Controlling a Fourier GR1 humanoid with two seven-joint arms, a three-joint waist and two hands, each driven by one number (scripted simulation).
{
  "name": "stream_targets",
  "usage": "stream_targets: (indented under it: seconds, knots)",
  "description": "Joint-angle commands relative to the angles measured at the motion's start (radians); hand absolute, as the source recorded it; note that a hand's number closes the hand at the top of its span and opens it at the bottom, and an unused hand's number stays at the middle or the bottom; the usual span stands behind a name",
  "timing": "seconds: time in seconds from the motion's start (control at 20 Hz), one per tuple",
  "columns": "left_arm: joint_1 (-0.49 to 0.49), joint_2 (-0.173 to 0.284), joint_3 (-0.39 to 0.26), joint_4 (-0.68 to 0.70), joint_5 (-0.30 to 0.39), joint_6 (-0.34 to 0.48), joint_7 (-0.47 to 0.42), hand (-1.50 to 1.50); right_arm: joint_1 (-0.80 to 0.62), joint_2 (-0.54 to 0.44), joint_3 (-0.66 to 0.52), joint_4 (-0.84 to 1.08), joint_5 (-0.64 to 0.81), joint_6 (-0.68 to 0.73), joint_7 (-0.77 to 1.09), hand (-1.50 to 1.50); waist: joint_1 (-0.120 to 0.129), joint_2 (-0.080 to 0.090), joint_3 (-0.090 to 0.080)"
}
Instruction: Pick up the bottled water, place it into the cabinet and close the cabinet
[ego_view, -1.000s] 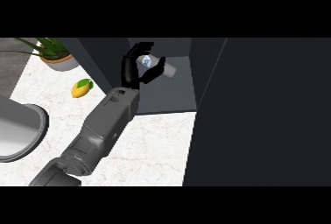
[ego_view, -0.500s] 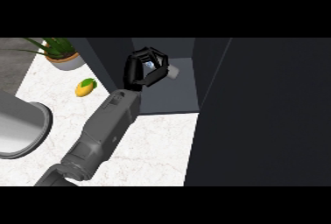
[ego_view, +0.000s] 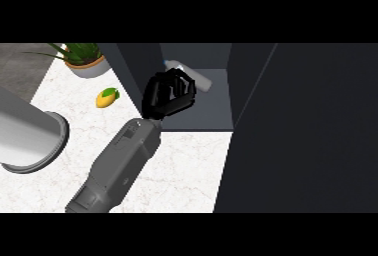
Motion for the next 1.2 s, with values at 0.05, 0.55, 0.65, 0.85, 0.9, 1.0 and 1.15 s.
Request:
stream_targets:
  seconds: [0.05, 0.55, 0.65, 0.85, 0.9, 1.0, 1.15]
  knots:
    - [0.223, 0.031, -0.049, -0.263, 0.017, -0.019, 0.043, 1.50, 0.047, -0.063, -0.021, -0.127, 0.045, -0.008, 0.058, -1.50, 0.037, -0.010, 0.000]
    - [0.668, 0.098, -0.216, -0.868, -0.006, 0.066, 0.173, 1.50, -0.038, -0.093, 0.012, -0.121, 0.041, 0.040, 0.113, 1.50, 0.032, -0.002, 0.000]
    - [0.764, 0.139, -0.222, -0.948, 0.012, 0.046, 0.171, 1.50, -0.098, -0.095, 0.040, -0.114, 0.035, 0.069, 0.157, 1.50, 0.044, -0.001, -0.001]
    - [0.925, 0.234, -0.215, -1.062, 0.017, 0.000, 0.132, 1.50, -0.108, -0.106, 0.136, -0.145, -0.013, 0.140, 0.161, 1.50, 0.039, -0.002, -0.001]
    - [0.932, 0.230, -0.216, -1.110, 0.023, 0.019, 0.152, 1.50, -0.152, -0.070, 0.170, -0.101, -0.003, 0.149, 0.189, 1.50, 0.038, 0.001, -0.001]
    - [1.032, 0.266, -0.226, -1.190, 0.016, 0.007, 0.123, 1.50, -0.170, -0.039, 0.168, -0.100, -0.005, 0.142, 0.194, 1.50, 0.035, 0.003, -0.001]
    - [1.107, 0.298, -0.241, -1.258, -0.001, 0.009, 0.112, 1.50, -0.225, 0.012, 0.204, -0.098, 0.008, 0.136, 0.266, 1.50, 0.035, 0.001, -0.002]
